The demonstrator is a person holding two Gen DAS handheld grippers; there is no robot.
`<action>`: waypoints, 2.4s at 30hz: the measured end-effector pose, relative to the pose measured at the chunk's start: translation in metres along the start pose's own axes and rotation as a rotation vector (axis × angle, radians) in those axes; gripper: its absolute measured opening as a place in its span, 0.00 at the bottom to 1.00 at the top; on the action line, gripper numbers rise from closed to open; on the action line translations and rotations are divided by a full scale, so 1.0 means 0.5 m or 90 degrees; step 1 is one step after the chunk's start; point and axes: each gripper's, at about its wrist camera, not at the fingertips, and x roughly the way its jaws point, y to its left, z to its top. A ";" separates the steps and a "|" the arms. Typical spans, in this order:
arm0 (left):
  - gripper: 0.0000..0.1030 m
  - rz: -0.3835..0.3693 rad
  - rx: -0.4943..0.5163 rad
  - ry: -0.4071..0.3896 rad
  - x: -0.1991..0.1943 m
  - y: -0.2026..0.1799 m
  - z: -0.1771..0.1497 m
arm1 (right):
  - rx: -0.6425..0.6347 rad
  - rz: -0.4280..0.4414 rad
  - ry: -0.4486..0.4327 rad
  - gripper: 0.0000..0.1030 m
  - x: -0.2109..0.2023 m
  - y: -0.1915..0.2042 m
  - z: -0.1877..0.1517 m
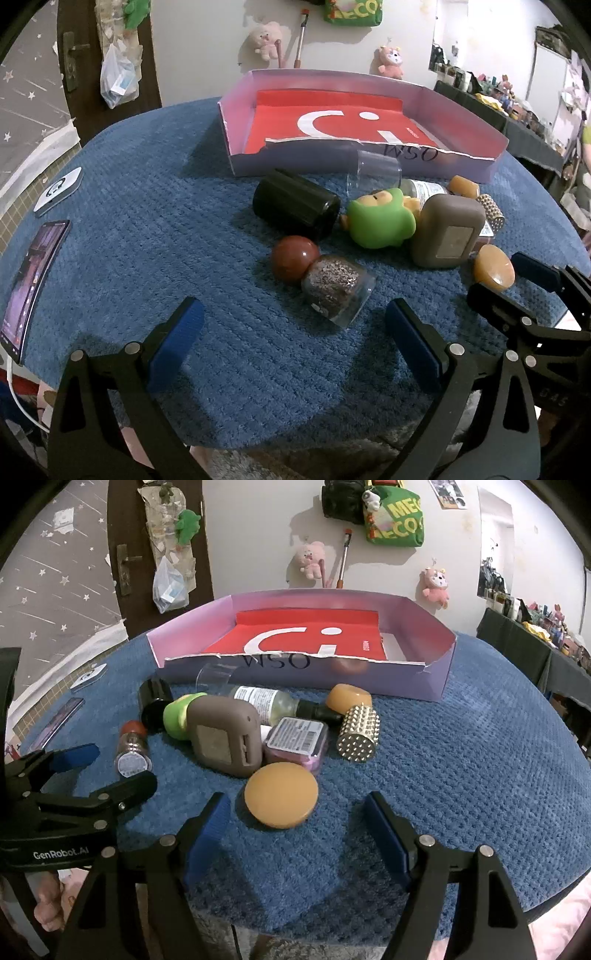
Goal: Organize rigid objects
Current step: 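Grasp the brown-lidded glass jar with the left tool while the right tool grasps the tan sponge puff, then lift the jar with the left tool while the right tool carries the sponge toward the red box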
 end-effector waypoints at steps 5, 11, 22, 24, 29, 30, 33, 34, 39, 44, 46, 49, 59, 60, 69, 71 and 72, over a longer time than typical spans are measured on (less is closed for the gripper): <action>0.96 0.000 0.007 0.001 0.003 -0.002 0.006 | 0.009 0.008 -0.009 0.75 -0.004 0.002 -0.002; 0.86 -0.015 0.006 -0.006 0.006 -0.003 0.013 | -0.007 -0.009 0.002 0.66 0.001 0.001 0.001; 0.63 -0.019 0.029 -0.006 0.014 -0.017 0.023 | -0.031 -0.018 0.008 0.44 0.012 0.010 0.013; 0.54 -0.022 0.037 -0.010 0.011 -0.024 0.024 | -0.032 -0.012 0.005 0.39 0.012 0.013 0.015; 0.44 -0.029 0.034 -0.007 0.006 -0.025 0.023 | -0.031 -0.007 -0.004 0.39 0.008 0.011 0.013; 0.34 -0.037 0.032 -0.004 0.004 -0.024 0.023 | -0.029 -0.005 -0.006 0.39 0.006 0.008 0.013; 0.35 -0.047 0.022 0.004 0.002 -0.018 0.024 | -0.024 0.000 -0.016 0.39 -0.003 0.006 0.015; 0.35 -0.047 0.021 0.003 0.003 -0.017 0.023 | -0.024 0.000 -0.020 0.39 -0.006 0.005 0.016; 0.35 -0.045 0.020 -0.005 0.003 -0.022 0.019 | -0.031 -0.005 -0.035 0.39 -0.012 0.007 0.025; 0.36 -0.065 0.004 0.000 0.004 -0.012 0.023 | -0.024 -0.008 -0.024 0.39 -0.005 0.004 0.020; 0.36 -0.066 0.010 0.000 0.006 -0.013 0.024 | -0.022 -0.014 -0.010 0.39 0.000 0.001 0.013; 0.40 -0.070 0.019 0.000 0.006 -0.016 0.023 | -0.017 -0.011 -0.007 0.39 -0.002 -0.004 0.009; 0.34 -0.084 0.003 -0.007 0.007 -0.005 0.022 | -0.025 -0.018 -0.009 0.39 0.000 -0.001 0.004; 0.34 -0.083 0.004 -0.006 0.006 -0.006 0.022 | -0.028 -0.019 -0.010 0.39 -0.001 0.000 0.003; 0.34 -0.069 -0.009 -0.019 -0.006 0.004 0.020 | -0.021 0.001 -0.036 0.39 -0.021 -0.004 0.015; 0.34 -0.064 -0.005 -0.027 -0.013 0.005 0.022 | -0.020 0.002 -0.049 0.39 -0.031 -0.006 0.022; 0.34 -0.066 -0.004 -0.031 -0.016 0.006 0.023 | -0.018 0.005 -0.052 0.39 -0.034 -0.007 0.025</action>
